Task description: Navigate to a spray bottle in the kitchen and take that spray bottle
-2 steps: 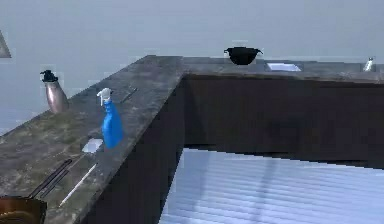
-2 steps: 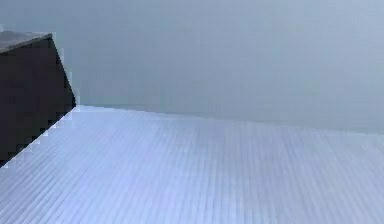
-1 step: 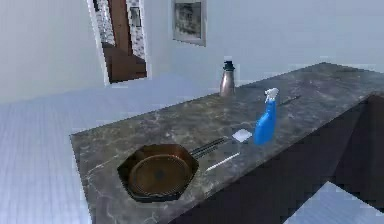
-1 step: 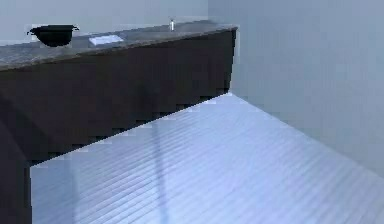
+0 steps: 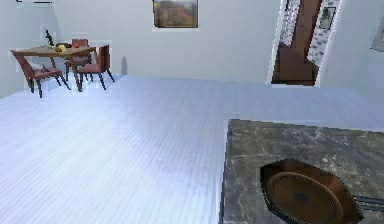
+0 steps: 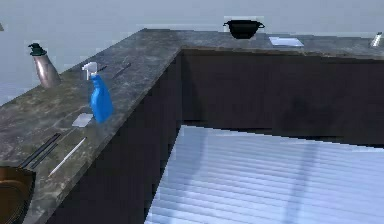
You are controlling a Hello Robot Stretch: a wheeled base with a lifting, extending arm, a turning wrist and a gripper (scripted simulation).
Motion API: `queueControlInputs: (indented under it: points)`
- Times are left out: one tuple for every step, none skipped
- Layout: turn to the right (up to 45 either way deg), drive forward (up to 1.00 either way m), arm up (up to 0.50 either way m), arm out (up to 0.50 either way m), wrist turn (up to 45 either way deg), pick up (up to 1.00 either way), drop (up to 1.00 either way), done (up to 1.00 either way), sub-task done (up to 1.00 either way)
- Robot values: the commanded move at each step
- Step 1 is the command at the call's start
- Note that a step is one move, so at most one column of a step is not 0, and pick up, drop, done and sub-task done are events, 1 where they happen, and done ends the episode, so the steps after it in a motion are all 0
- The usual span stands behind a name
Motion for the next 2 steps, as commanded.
queueControlInputs:
  points:
    - [-18.0, 0.00, 0.00, 0.00, 0.0, 0.00, 0.00, 0.00, 0.00]
    - [0.0, 0.00, 0.50, 0.00, 0.0, 0.00, 0.00, 0.00, 0.00]
